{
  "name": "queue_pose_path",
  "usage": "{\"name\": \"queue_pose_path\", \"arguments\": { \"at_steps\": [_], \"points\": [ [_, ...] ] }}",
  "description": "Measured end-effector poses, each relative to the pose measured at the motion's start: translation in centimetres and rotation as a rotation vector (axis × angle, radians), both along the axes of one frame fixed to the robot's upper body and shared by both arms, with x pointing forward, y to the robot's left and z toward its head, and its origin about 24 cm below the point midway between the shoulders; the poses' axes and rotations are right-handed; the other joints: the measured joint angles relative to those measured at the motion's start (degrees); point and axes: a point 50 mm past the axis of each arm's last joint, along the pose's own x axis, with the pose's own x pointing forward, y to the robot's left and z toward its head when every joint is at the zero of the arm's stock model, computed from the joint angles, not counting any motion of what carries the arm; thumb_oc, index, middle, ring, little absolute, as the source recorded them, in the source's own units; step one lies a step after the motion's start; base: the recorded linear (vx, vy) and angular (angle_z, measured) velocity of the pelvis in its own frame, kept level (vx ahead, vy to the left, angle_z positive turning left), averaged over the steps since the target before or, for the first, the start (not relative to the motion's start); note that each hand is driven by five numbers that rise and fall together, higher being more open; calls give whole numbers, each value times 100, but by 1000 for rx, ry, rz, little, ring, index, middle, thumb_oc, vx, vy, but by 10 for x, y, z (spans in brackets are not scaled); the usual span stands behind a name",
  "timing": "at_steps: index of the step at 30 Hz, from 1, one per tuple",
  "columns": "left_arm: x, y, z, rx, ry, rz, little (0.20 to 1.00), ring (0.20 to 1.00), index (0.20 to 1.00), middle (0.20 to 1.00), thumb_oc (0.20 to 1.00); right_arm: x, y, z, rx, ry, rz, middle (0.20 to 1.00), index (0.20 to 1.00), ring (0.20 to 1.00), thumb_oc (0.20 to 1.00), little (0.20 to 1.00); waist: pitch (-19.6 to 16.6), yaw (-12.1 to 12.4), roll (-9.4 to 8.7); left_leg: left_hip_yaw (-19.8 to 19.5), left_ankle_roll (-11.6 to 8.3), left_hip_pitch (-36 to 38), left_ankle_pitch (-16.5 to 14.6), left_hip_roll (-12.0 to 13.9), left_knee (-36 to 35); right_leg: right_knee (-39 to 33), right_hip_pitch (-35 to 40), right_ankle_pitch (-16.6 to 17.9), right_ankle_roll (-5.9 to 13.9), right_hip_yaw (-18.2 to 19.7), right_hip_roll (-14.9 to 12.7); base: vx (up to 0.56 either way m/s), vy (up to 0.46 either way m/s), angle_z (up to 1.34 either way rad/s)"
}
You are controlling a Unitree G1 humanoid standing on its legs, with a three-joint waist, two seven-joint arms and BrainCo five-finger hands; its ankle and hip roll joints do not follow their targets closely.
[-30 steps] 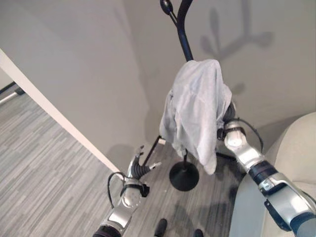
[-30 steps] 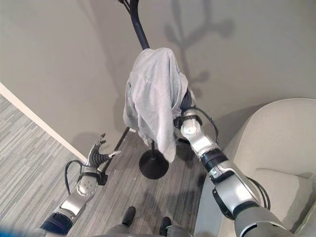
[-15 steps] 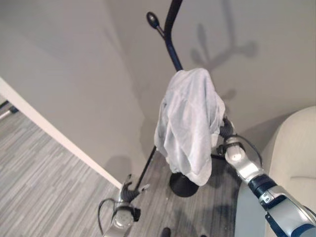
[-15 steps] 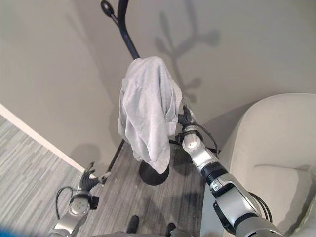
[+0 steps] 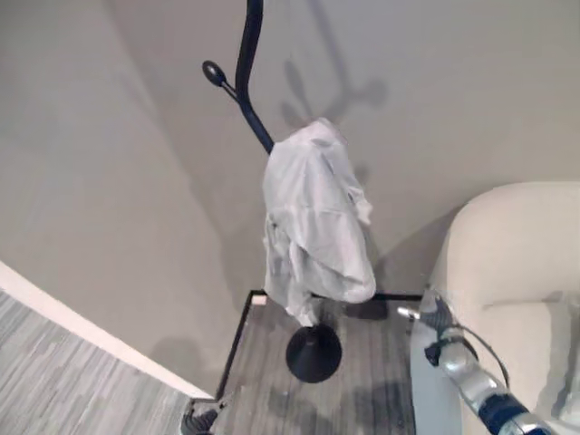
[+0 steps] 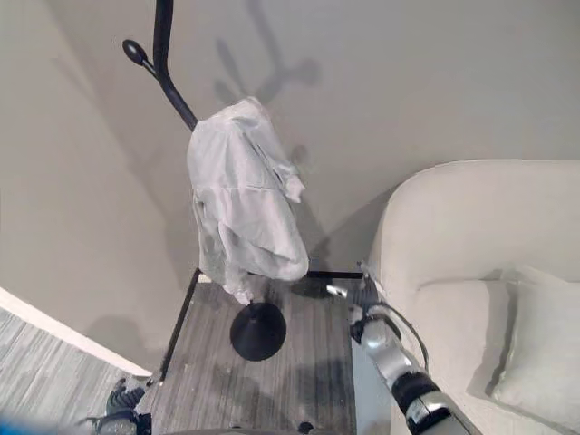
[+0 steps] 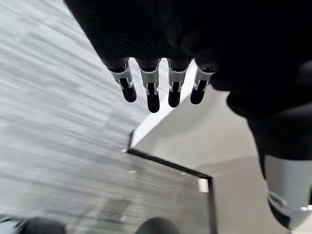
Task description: Hang the clothes on the sofa on the clothes rack.
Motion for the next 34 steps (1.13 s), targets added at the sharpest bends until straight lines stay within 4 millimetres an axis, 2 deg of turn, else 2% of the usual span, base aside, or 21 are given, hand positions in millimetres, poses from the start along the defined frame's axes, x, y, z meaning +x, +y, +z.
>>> {"name": "queue_pose_path", "arguments": {
  "at_steps": [4, 5, 10, 14, 15, 16, 17, 19, 20, 21, 22, 23, 25, 27, 30, 32, 34],
  "points": [
    [-13, -4, -6, -43, 36, 39, 1000, 1000, 1000, 1000, 1000, -24, -5, -21, 39, 85, -68, 1000, 1000, 1000, 1000, 1000, -1, -61, 4, 29, 20, 35, -12, 4, -1, -113, 79, 78, 15, 39, 13, 2, 28, -7],
    [-19, -6, -10, -55, 64, 58, 1000, 1000, 1000, 1000, 1000, -29, 0, -25, 67, 92, -75, 1000, 1000, 1000, 1000, 1000, -8, -76, 0, 78, 45, 127, -34, 11, -2, -155, 175, 85, 14, 67, 23, 2, 28, -10],
    [-28, -11, -13, -92, 80, 104, 1000, 1000, 1000, 1000, 1000, -40, 1, -32, 102, 115, -106, 1000, 1000, 1000, 1000, 1000, -31, -84, -5, 90, 66, 181, -74, 16, -4, -205, 263, 95, 9, 80, 29, -3, 12, -3],
    [-31, -14, -15, -98, 90, 95, 1000, 1000, 1000, 1000, 1000, -47, -11, -33, 126, 107, -188, 1000, 1000, 1000, 1000, 1000, -60, -85, 33, 92, 65, 181, -74, 10, -4, -207, 257, 97, 11, 83, 24, 0, 19, 0],
    [-34, -14, -15, -99, 95, 99, 1000, 1000, 1000, 1000, 1000, -52, -16, -36, 142, 108, -241, 1000, 1000, 1000, 1000, 1000, -71, -88, 44, 89, 65, 182, -74, 5, -4, -213, 252, 97, 11, 86, 18, 14, 33, 2],
    [-35, -14, -15, -101, 97, 102, 1000, 1000, 1000, 1000, 1000, -59, -27, -40, 176, 101, -378, 1000, 1000, 1000, 1000, 1000, -101, -85, 59, 81, 64, 187, -75, 0, -3, -215, 259, 94, 15, 83, 15, 38, 38, 3],
    [-37, -14, -16, -110, 94, 133, 1000, 1000, 1000, 1000, 1000, -88, -59, -50, 163, 145, -698, 1000, 1000, 1000, 1000, 1000, -151, -76, 98, 83, 67, 191, -97, -18, -3, -214, 264, 78, 35, 84, -2, 33, 29, 1],
    [-37, -14, -16, -114, 100, 148, 1000, 1000, 1000, 1000, 1000, -134, -77, -66, 146, 267, -976, 1000, 1000, 1000, 1000, 1000, -159, -70, 101, 57, 67, 199, -97, -20, 0, -217, 309, 71, 46, 46, -16, 33, 15, 10],
    [-36, -14, -17, -116, 103, 146, 1000, 1000, 1000, 1000, 1000, -169, -81, -74, 137, 386, -1145, 1000, 1000, 1000, 1000, 1000, -162, -84, 93, -20, 67, 206, -97, -28, 1, -214, 345, 51, 54, -9, -29, 34, 9, 23],
    [-34, -15, -17, -122, 96, 152, 1000, 1000, 1000, 1000, 1000, -191, -80, -78, 137, 442, -1215, 1000, 1000, 1000, 1000, 1000, -156, -77, 88, -40, 68, 217, -97, -28, 0, -196, 351, 24, 46, -26, -34, 24, 8, 20],
    [-37, -17, -18, -137, 111, 166, 1000, 1000, 1000, 1000, 1000, -237, -74, -83, 195, 572, -1416, 1000, 1000, 1000, 1000, 1000, -155, -90, 93, -48, 79, 239, -123, -21, 0, -192, 364, 2, 27, -51, -36, 12, 4, 6],
    [-36, -20, -19, -153, 117, 159, 1000, 1000, 1000, 1000, 1000, -261, -65, -85, 234, 645, -1503, 1000, 1000, 1000, 1000, 1000, -156, -116, 111, -44, 64, 248, -136, -14, 2, -193, 365, -15, -1, -47, -29, 0, 0, 0],
    [-39, -34, -23, -210, 128, 164, 1000, 1000, 1000, 1000, 1000, -294, -46, -89, 297, 749, -1567, 1000, 1000, 1000, 1000, 1000, -139, -123, 139, -29, 40, 248, -162, 1, 9, -170, 349, -37, -36, -36, -14, 1, -2, -6],
    [-39, -46, -26, -252, 136, 153, 1000, 1000, 1000, 1000, 1000, -310, -30, -92, 346, 822, -1571, 1000, 1000, 1000, 1000, 1000, -145, -165, 193, -16, 16, 253, -179, 11, 14, -171, 360, -37, -37, -32, -7, 4, -5, -7],
    [-40, -53, -28, -283, 148, 137, 1000, 1000, 1000, 1000, 1000, -304, -27, -95, 406, 822, -1569, 1000, 1000, 1000, 1000, 1000, -163, -241, 206, -12, -3, 235, -192, 19, 22, -173, 361, -37, -37, -31, 0, 0, -3, -1],
    [-42, -55, -29, -287, 159, 117, 1000, 1000, 1000, 1000, 1000, -277, -32, -99, 464, 734, -1535, 1000, 1000, 1000, 1000, 1000, -183, -254, 184, -2, -66, 186, -234, 28, 46, -192, 315, -35, -39, -34, 0, -7, 1, -3],
    [-42, -56, -29, -290, 161, 110, 1000, 1000, 1000, 1000, 1000, -259, -35, -100, 491, 670, -1502, 1000, 1000, 1000, 1000, 1000, -191, -254, 172, 25, -60, 172, -230, 22, 76, -191, 279, -32, -39, -26, -6, -6, 2, -6]
  ]
}}
